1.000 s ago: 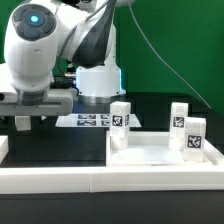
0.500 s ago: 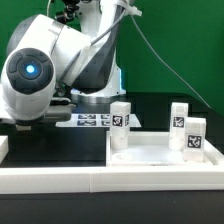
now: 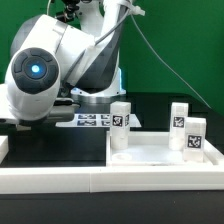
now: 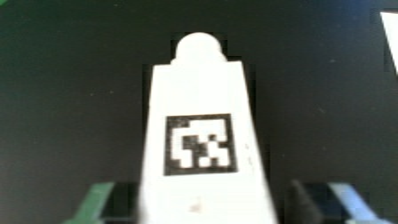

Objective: Assemble square table

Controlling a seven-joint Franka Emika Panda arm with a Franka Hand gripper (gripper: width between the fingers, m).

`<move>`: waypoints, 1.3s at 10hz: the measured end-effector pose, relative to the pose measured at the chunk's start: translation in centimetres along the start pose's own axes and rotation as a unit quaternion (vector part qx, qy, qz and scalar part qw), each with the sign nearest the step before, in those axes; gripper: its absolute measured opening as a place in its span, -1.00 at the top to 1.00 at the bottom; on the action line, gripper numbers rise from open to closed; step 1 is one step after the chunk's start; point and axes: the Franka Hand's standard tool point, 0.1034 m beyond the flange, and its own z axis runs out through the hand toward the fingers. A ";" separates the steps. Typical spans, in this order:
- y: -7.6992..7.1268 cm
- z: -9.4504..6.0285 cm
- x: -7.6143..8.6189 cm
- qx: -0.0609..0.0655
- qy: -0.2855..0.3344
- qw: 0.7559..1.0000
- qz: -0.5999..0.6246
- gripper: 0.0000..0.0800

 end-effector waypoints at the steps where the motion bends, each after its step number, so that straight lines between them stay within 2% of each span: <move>1: 0.0 0.0 0.0 0.000 0.000 1.000 0.000 0.28; 5: -0.5 -0.5 0.1 -0.006 0.004 1.000 0.002 0.28; 6: -0.8 -1.1 0.1 -0.009 0.006 1.000 0.007 0.28; 7: -1.6 -2.5 -0.4 -0.010 0.005 1.000 0.016 0.28; 8: -2.6 -4.5 -0.7 -0.017 0.016 1.000 0.020 0.28; 9: -3.1 -5.8 -1.3 -0.014 0.015 0.999 0.035 0.28; 10: -3.0 -7.0 -1.3 -0.016 0.022 0.999 0.037 0.28; 11: -2.8 -6.8 -0.8 -0.020 0.039 0.998 0.036 0.27; 12: -2.8 -6.6 -0.8 -0.020 0.040 0.998 0.036 0.27; 13: -2.5 -7.0 -0.2 -0.026 0.070 0.997 0.034 0.27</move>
Offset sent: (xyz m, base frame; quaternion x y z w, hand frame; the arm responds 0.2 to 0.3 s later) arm -0.0008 0.0085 0.0067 -0.0150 0.0115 0.0101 0.9998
